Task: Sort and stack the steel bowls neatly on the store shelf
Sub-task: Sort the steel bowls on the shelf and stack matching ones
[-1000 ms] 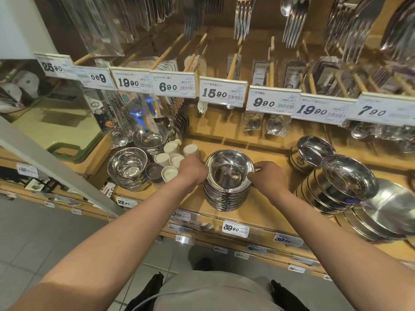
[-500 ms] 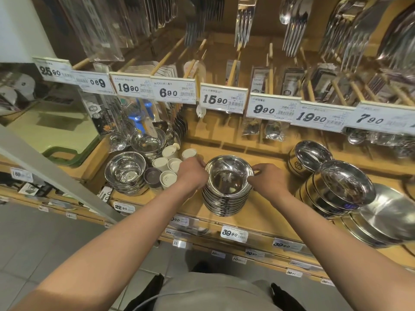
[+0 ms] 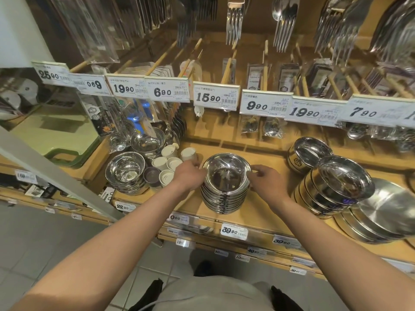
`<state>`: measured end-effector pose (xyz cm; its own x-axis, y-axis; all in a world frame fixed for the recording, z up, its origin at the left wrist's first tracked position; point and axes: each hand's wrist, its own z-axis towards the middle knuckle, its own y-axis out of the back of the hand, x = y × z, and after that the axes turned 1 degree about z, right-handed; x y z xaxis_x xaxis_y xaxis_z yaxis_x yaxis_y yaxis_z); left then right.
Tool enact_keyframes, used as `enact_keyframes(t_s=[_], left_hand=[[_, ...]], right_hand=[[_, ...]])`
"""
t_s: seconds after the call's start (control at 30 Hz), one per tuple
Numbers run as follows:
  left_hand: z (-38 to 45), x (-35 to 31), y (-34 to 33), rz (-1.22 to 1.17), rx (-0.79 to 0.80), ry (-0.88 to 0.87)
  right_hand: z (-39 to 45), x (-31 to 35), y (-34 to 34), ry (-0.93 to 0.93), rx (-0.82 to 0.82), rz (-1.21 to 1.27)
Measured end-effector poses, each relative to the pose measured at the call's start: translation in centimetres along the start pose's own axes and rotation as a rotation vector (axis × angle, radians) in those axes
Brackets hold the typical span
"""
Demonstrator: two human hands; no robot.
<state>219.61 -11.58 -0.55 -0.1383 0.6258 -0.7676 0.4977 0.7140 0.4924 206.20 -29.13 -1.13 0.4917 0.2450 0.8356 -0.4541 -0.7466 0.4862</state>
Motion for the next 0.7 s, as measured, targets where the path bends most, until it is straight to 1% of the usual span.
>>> enact_keyframes(t_s=[0.1,0.17,0.23,0.27,0.33,0.43,0.57,0.7], left_hand=[[-0.8,0.6,0.0,-0.135,0.037,0.082],[-1.5,1.0,-0.3,-0.286,0.156,0.208],[-2.1,1.5,-0.9,-0.445,0.26,0.312],[-2.3,1.8,-1.3,-0.507,0.282,0.337],[-2.3,2.2,-2.0,-0.595,0.284,0.337],[-1.8,2.5,-2.6,-0.64,0.274,0.335],[-0.8,2.5,-2.6,-0.622,0.241,0.327],[0.4,2.5,-2.0,-0.614,0.245,0.347]], right_hand=[[-0.3,-0.7,0.0,-0.082,0.04,0.201],[-0.5,-0.9,-0.4,-0.126,0.144,0.253],[-1.2,-0.9,-0.9,-0.233,0.239,0.394],[-1.4,-1.0,-1.2,-0.298,0.275,0.474],[-1.4,-1.7,-2.0,-0.356,0.317,0.589],[-1.3,-2.1,-2.8,-0.355,0.303,0.679],[-0.8,-2.0,-3.4,-0.362,0.295,0.691],[-0.3,-1.6,-4.2,-0.384,0.269,0.721]])
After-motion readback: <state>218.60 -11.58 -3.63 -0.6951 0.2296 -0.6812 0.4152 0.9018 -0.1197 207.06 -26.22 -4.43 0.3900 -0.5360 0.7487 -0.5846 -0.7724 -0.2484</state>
